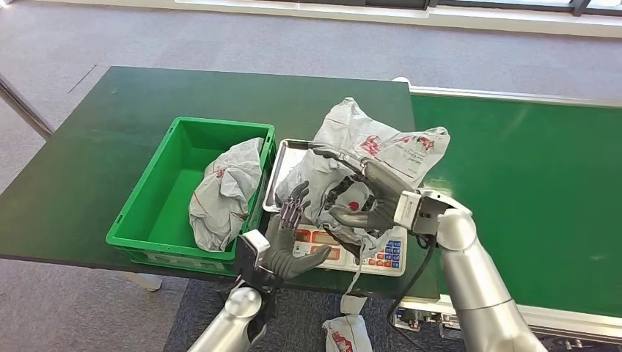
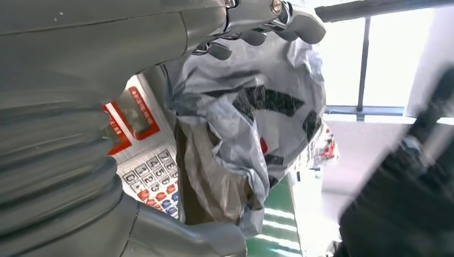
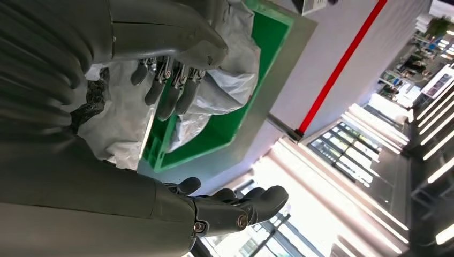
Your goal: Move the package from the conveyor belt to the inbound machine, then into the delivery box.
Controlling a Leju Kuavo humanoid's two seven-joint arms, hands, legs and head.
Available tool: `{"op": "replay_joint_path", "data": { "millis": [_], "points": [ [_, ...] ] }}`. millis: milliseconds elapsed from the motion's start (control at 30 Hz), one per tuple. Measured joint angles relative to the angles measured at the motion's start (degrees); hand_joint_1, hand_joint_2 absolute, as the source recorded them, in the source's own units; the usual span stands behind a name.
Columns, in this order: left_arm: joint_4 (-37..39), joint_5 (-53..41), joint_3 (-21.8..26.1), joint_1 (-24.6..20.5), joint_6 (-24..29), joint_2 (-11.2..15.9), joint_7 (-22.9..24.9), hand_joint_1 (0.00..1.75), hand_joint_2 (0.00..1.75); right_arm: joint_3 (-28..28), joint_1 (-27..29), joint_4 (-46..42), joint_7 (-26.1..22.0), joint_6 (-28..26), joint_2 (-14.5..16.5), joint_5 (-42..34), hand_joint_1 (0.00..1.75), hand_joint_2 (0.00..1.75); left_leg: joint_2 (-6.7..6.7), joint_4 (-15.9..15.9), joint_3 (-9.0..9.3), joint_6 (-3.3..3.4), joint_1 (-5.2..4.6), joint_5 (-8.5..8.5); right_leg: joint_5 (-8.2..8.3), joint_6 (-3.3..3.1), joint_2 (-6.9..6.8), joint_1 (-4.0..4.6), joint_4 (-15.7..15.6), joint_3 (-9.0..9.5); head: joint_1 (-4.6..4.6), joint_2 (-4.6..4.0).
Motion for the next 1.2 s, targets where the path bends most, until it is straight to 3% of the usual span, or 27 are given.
{"op": "replay_joint_path", "data": {
  "millis": [167,300,433,633,967,1200],
  "points": [
    [-1.4,-0.2,0.6,0.5,1.2,0.1,0.0,0.00,1.75,-2.5,4.5,-8.5,-0.4,0.0,-1.1,5.8,0.00,1.75,-0.01,0.0,0.00,0.00,0.00,0.00,0.00,0.00,-0.02,0.01,0.0,-0.01,-0.01,0.00],
    [-3.0,-0.4,1.7,0.9,3.4,0.2,0.0,0.00,1.75,-10.3,9.3,-16.8,-0.5,0.0,0.3,13.0,0.00,1.75,-0.04,0.0,-0.02,0.00,0.00,0.00,0.00,0.00,-0.09,0.01,0.0,-0.01,0.00,0.00],
    [-4.6,-0.5,2.9,1.3,4.7,0.2,0.0,0.00,1.75,-18.3,13.0,-23.3,-0.5,0.0,2.4,15.2,0.00,1.75,-0.02,0.0,-0.03,0.00,0.00,-0.01,0.00,0.00,-0.03,0.00,0.0,-0.02,0.01,0.00],
    [-5.7,-0.6,3.6,1.4,4.7,0.2,0.0,0.00,1.75,-22.7,15.3,-27.4,-0.5,0.0,3.5,15.6,0.00,1.75,0.05,0.0,-0.01,0.01,0.00,-0.01,0.00,0.00,0.02,0.00,0.0,-0.03,0.00,0.00],
    [-6.3,-0.6,3.9,1.6,5.8,0.3,0.0,0.00,1.75,-24.5,16.6,-29.3,-0.5,0.0,4.1,14.9,0.00,1.75,0.10,0.0,0.03,0.00,0.00,-0.01,0.00,0.00,0.04,0.01,0.0,-0.03,0.00,0.00],
    [-12.0,-1.5,6.7,3.9,9.2,1.6,0.0,0.00,1.75,-34.3,26.1,-37.9,-0.6,0.0,7.7,4.7,0.00,1.75,0.06,0.0,-0.01,0.00,0.01,-0.17,-0.18,-0.02,0.02,0.01,0.0,-0.05,0.00,0.00]
  ]
}}
